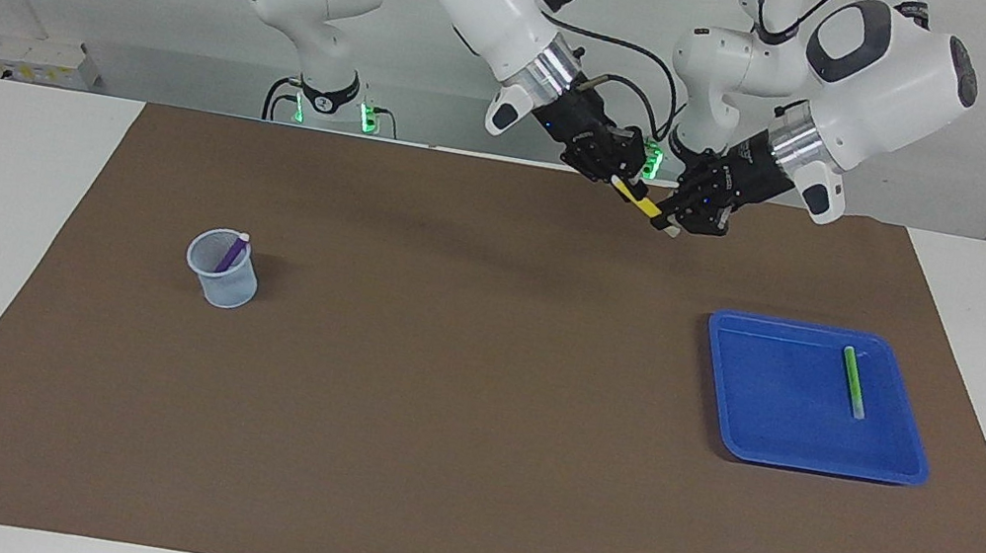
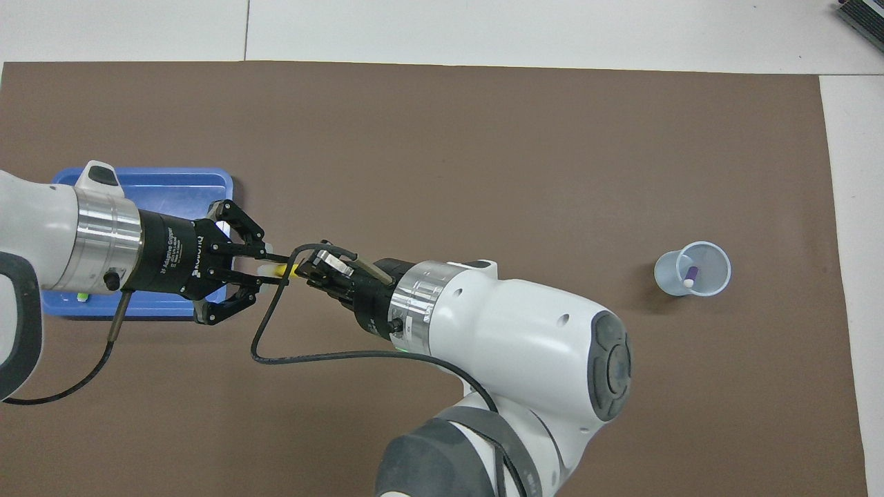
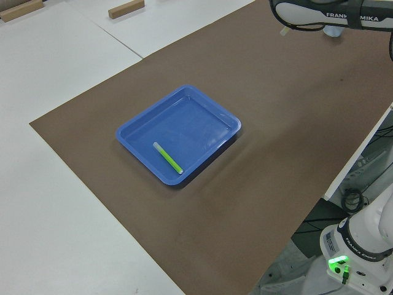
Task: Transfer and insert pens with both arms
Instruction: 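Grasp the yellow pen with the right gripper while the left gripper releases, then move the yellow pen into the clear cup with the right gripper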
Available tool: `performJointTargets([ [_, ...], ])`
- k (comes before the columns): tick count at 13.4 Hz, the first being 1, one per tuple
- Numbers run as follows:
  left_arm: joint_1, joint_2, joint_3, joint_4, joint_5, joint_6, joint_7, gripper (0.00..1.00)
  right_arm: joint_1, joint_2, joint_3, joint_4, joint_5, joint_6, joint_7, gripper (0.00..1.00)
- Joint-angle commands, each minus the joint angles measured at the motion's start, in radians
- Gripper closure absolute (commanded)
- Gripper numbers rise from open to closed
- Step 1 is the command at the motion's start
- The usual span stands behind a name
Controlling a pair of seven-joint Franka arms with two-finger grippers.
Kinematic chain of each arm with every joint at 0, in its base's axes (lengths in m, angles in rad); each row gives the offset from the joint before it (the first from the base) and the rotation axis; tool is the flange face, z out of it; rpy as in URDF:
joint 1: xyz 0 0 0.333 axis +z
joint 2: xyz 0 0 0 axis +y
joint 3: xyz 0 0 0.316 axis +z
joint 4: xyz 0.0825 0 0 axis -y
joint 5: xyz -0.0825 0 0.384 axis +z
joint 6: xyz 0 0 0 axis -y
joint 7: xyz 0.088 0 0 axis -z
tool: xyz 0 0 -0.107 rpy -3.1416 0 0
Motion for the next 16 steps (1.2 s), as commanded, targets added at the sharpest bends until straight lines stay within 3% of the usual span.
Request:
performJointTargets([
  [1,0.007,-0.034,0.012,-0.032,-0.014,0.014,0.049,0.0,-0.011,0.007,0.001,0.003,0.022,-0.01,-0.036,1.0],
  [6,0.082,-0.036,0.015,-0.038,-0.004,-0.026,0.222,0.0,-0.124,-0.016,-0.005,-0.01,-0.001,-0.259,-0.254,1.0],
  [9,0.16,-0.045,0.016,-0.038,0.005,-0.095,0.398,0.0,-0.23,-0.026,-0.005,-0.013,-0.151,-0.425,-0.351,1.0],
  [14,0.229,-0.05,0.021,-0.035,0.241,-0.157,0.736,0.0,-0.413,-0.046,-0.005,-0.003,-0.356,-0.739,-0.654,1.0],
  [16,0.269,-0.05,0.021,-0.035,0.328,-0.158,0.917,0.0,-0.445,-0.059,-0.005,-0.006,-0.516,-0.826,-0.789,1.0],
])
